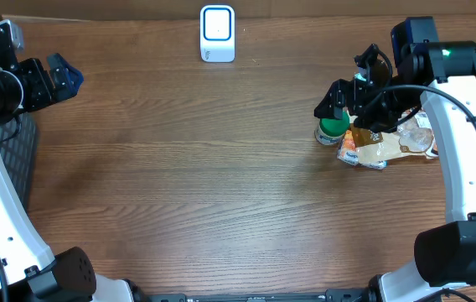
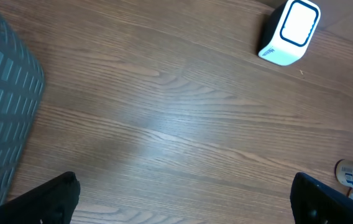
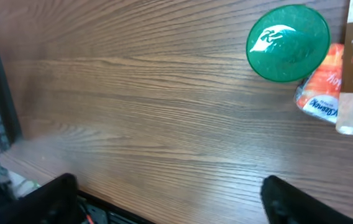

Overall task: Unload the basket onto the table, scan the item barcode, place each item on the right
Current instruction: 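Open the right gripper and raise it off the jar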

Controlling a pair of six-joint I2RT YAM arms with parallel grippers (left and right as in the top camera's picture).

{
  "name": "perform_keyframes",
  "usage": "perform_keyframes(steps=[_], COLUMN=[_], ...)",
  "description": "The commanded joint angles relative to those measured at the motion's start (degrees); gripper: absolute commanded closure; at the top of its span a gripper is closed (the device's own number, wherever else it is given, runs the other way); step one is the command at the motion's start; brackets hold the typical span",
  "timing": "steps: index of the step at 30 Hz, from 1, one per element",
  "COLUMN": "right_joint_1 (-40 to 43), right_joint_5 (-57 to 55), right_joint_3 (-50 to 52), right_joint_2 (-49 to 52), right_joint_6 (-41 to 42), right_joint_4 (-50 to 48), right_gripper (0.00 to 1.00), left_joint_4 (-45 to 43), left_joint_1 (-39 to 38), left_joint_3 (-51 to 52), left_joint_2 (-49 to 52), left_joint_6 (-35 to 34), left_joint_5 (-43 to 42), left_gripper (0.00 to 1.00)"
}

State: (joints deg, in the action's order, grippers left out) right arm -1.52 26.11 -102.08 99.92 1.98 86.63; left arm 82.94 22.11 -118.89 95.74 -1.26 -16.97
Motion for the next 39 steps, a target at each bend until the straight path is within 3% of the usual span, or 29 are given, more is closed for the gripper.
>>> perform_keyframes(steps=[1, 6, 12, 18, 23, 39], right_joint_1=[0.0, 0.0, 0.0, 0.0, 0.0, 0.0], right_joint_5=[0.1, -2.1, -24.8, -33.9, -34.2, -34.2], right_joint_3=[-0.4, -0.4, -0.4, -0.4, -0.4, -0.4], right_joint_2=[-1.2, -6.4, -15.2, -18.9, -19.2, -19.1], right_joint_6=[-0.3, 0.7, 16.3, 23.8, 23.5, 23.5], right_joint_4=[-0.2, -1.8, -2.0, 0.0, 0.6, 1.1], right_gripper=[0.12, 0.12, 0.11, 0.08, 0.00, 0.00], left_joint_4=[-0.1, -0.1, -0.1, -0.1, -0.1, -0.1], left_joint_1=[-0.4, -0.4, -0.4, -0.4, -0.4, -0.4], left_joint_3=[-0.8, -0.8, -0.8, -0.8, -0.8, -0.8], left_joint_2=[-0.4, -0.4, -0.4, -0.4, -0.4, -0.4], left_joint_6=[1.1, 1.1, 1.1, 1.1, 1.1, 1.1], left_joint_5=[-0.4, -0.4, -0.4, -0.4, -0.4, -0.4], left_gripper=[0.00, 0.00, 0.00, 0.00, 0.00, 0.00])
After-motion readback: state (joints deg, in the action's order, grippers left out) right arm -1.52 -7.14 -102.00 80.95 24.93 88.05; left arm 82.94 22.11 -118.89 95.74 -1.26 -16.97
